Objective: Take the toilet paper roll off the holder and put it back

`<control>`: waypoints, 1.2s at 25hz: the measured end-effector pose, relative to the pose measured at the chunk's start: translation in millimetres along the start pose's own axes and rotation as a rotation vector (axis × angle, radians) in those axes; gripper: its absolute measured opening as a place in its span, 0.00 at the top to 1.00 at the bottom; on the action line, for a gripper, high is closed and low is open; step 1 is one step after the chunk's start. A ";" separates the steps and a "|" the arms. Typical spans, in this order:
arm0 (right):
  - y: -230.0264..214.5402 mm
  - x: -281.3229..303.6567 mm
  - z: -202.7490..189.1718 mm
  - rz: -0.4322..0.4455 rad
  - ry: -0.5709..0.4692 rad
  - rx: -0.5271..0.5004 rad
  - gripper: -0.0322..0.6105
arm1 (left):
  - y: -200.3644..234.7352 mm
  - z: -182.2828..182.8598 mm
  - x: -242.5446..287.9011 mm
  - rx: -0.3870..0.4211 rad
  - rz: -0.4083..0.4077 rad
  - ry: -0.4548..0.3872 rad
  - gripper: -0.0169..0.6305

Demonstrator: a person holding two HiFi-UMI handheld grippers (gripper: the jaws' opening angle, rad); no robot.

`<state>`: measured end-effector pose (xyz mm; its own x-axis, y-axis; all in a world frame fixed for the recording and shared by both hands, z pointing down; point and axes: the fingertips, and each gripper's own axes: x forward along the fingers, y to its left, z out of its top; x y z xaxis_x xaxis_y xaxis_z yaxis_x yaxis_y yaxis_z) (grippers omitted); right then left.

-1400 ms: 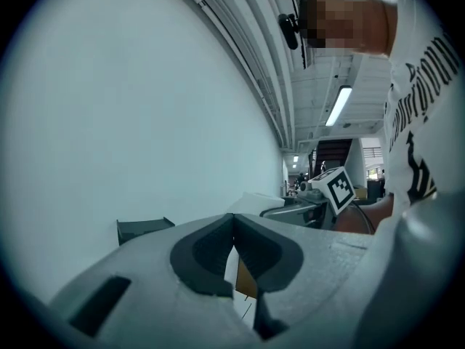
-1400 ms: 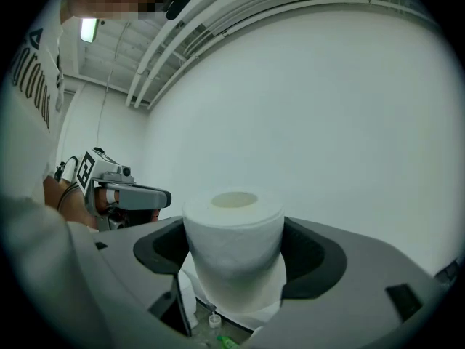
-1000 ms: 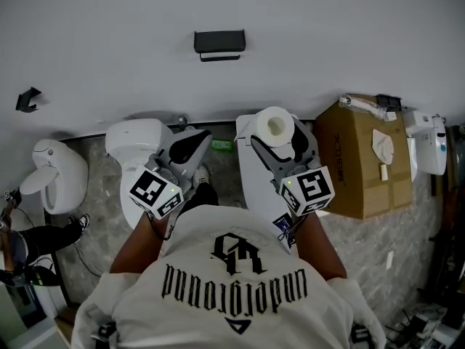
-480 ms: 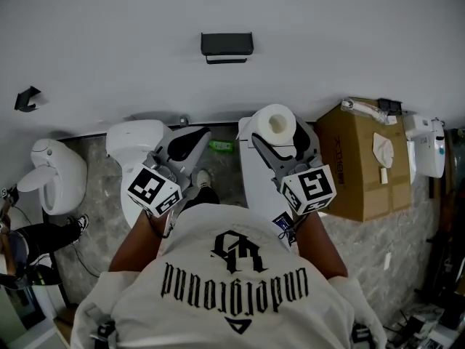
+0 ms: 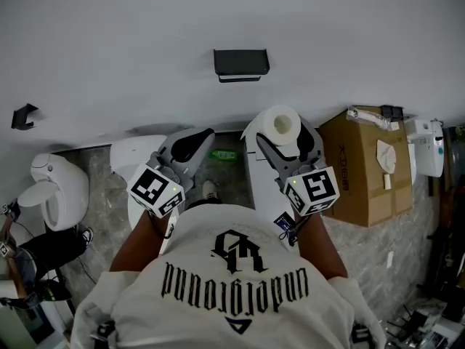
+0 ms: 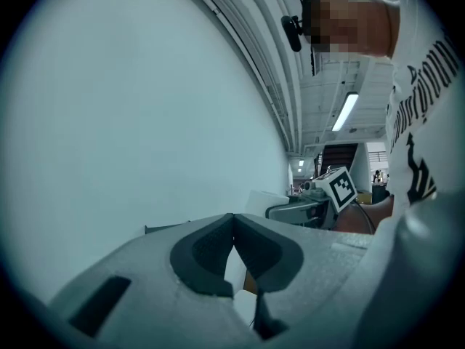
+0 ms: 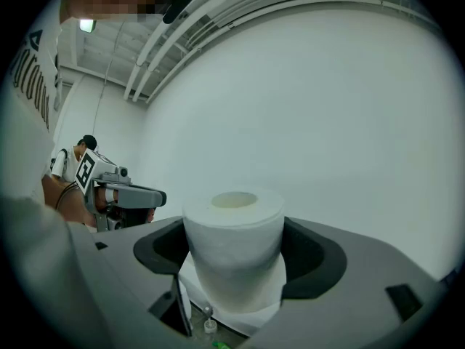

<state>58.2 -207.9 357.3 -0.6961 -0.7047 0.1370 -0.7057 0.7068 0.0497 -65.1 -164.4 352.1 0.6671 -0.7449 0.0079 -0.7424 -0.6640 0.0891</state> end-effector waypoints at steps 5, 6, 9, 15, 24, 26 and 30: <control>4.6 36.7 8.1 -0.037 -0.001 0.004 0.40 | 39.1 7.0 -2.8 0.002 -0.034 -0.002 0.95; 5.3 43.3 9.5 -0.046 -0.001 0.004 0.40 | 46.2 8.1 -3.6 0.004 -0.044 -0.002 0.95; 6.9 59.7 13.2 -0.076 -0.004 0.002 0.40 | 64.3 9.7 -7.3 0.008 -0.072 -0.004 0.95; 5.6 76.9 17.3 -0.120 0.012 0.002 0.40 | 88.9 10.8 -10.1 -0.009 -0.102 -0.010 0.95; -7.9 92.5 19.3 -0.127 0.018 0.006 0.40 | 99.3 7.7 0.8 -0.017 -0.114 -0.005 0.95; -13.7 97.9 15.7 -0.126 0.018 0.015 0.40 | 103.3 6.4 2.9 -0.021 -0.106 -0.006 0.95; -23.5 111.0 13.8 -0.110 0.016 0.018 0.40 | 110.7 4.3 8.3 -0.026 -0.092 -0.002 0.95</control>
<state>-4.4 -303.6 357.8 -0.6119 -0.7770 0.1476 -0.7804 0.6235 0.0473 -142.1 -244.4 357.8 0.7324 -0.6808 -0.0030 -0.6761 -0.7278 0.1147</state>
